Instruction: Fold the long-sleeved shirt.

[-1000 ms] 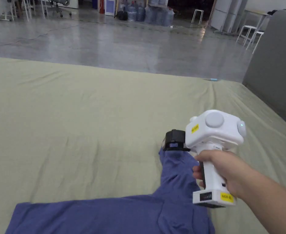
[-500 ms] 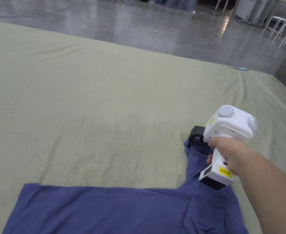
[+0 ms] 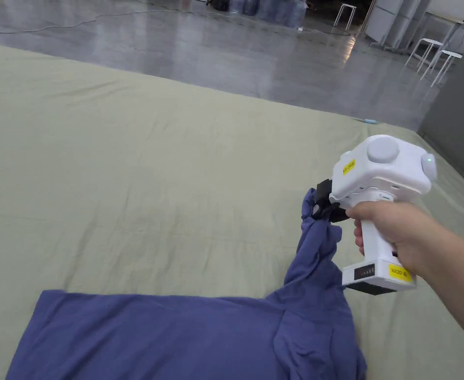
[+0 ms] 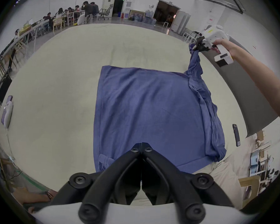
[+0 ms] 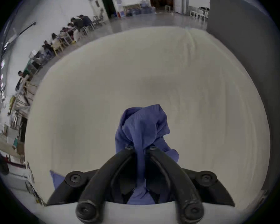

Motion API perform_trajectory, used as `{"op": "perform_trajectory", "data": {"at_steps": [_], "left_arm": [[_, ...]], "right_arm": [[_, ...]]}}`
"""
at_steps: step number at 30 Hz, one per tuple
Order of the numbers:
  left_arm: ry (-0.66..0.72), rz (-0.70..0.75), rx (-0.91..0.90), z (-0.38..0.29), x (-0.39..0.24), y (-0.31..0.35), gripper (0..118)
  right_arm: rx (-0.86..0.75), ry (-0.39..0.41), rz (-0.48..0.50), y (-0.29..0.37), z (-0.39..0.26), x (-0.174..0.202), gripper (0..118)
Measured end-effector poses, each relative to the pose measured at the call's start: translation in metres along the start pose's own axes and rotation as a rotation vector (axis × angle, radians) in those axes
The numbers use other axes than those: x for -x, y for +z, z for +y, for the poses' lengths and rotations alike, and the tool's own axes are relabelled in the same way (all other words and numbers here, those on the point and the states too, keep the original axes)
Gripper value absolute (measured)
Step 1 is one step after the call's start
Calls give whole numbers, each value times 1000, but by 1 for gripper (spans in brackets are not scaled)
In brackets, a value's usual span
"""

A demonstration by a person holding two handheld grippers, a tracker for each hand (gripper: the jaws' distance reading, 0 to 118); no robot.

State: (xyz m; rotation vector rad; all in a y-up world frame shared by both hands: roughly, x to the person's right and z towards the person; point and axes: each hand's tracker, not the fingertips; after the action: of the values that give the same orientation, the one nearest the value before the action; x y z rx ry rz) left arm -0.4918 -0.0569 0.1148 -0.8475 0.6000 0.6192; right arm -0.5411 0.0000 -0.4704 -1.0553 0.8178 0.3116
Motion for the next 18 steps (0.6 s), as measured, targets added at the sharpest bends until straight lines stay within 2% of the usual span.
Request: {"op": "perform_trajectory", "data": {"at_steps": [3, 6, 8, 11, 15, 17, 18], "left_arm": [[5, -17, -22, -3, -6, 10, 0], [4, -36, -32, -10, -12, 17, 0], [9, -47, -32, -16, -16, 19, 0], [16, -56, -25, -25, -19, 24, 0], [25, -52, -22, -33, -20, 33, 0], [29, -45, -27, -36, -19, 39, 0], [33, -44, -26, -38, -18, 41, 0]], "right_arm": [[-21, 100, 11, 41, -52, 8, 4], [-43, 112, -2, 62, -117, 13, 4], [-31, 43, 36, 54, -155, 8, 4], [5, 0, 7, 38, -212, 7, 4], [69, -147, -30, 12, -274, 1, 5], [69, -158, -36, 10, -296, 3, 5], [15, -176, -45, 13, -303, 3, 5]]}}
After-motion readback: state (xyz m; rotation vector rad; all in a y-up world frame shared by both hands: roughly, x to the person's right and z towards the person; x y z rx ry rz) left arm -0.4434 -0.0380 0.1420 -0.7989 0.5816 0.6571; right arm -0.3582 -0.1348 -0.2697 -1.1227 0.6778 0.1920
